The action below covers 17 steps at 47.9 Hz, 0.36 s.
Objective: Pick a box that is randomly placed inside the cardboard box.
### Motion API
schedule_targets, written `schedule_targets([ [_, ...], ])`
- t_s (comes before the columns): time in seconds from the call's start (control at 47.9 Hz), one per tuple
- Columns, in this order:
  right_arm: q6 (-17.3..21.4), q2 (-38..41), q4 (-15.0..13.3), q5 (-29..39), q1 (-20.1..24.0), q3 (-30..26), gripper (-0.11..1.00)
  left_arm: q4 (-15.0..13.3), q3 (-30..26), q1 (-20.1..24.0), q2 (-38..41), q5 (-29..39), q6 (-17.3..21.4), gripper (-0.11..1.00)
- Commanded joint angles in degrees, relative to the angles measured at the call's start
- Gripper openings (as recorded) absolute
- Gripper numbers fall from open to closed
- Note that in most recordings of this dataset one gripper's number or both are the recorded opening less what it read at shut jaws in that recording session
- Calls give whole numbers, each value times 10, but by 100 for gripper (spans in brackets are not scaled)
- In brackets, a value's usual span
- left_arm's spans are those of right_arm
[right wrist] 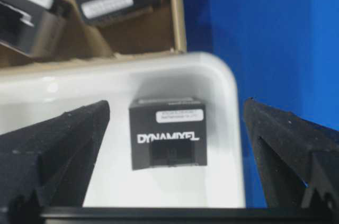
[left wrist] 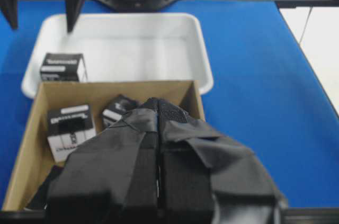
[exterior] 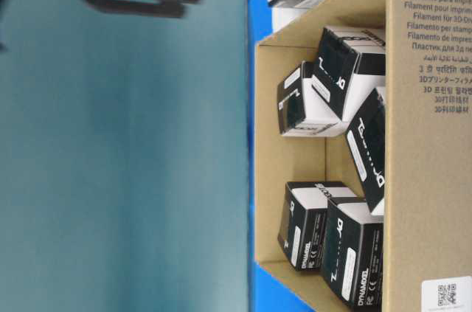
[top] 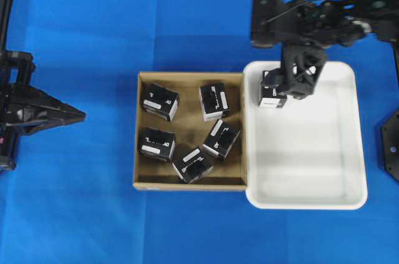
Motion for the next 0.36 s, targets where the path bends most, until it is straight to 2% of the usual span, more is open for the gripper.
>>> schedule_targets([
  [0.0, 1, -33, 4, -2, 4, -6, 100, 1, -14, -1, 2, -3, -1, -6],
  [0.334, 1, -91, 4, -39, 33, 20, 99, 2, -14, 0, 0, -3, -1, -6],
])
